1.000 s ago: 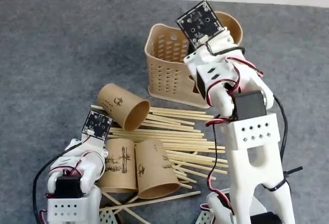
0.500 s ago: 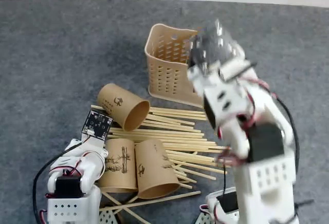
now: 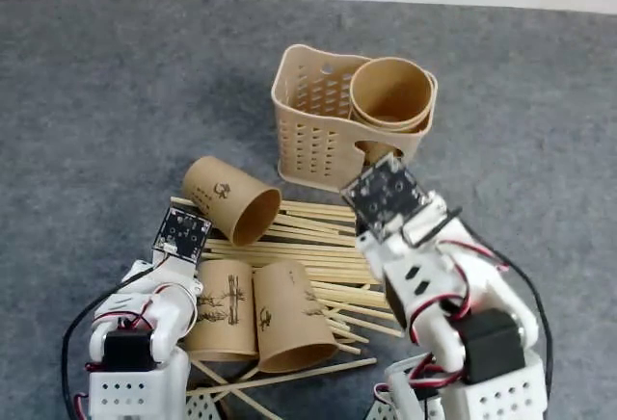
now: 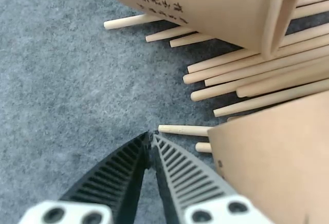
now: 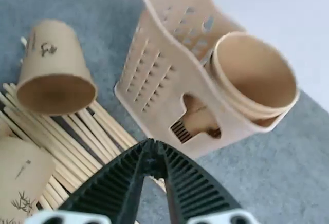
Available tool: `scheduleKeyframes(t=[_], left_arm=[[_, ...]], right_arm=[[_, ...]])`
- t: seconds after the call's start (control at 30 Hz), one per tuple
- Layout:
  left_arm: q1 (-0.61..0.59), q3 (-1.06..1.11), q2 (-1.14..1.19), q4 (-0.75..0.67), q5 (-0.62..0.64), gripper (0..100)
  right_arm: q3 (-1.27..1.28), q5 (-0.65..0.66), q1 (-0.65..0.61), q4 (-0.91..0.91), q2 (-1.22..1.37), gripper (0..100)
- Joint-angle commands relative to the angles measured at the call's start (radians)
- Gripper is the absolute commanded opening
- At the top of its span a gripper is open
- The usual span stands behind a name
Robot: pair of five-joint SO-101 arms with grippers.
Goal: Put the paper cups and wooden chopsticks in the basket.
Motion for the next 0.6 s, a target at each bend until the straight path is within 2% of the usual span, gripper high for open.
scheduleKeyframes(t=[0.0, 0.1, 0.37, 0.57], left_arm=[[-0.008, -0.016, -0.004, -0.018, -0.006, 0], [-0.008, -0.016, -0.004, -0.018, -0.006, 0], [-0.008, -0.016, -0.004, -0.018, -0.006, 0], [-0.008, -0.021, -0.004, -0.02, -0.006, 0]], right_arm=[[0.124, -0.032, -0.004, -0.061, -0.125, 0.5], [0.231, -0.114, 0.004, -0.082, -0.24, 0.5], [0.455, -0.206, 0.116, -0.145, -0.556, 0.5], [0.538, -0.313, 0.143, -0.145, -0.553, 0.5]])
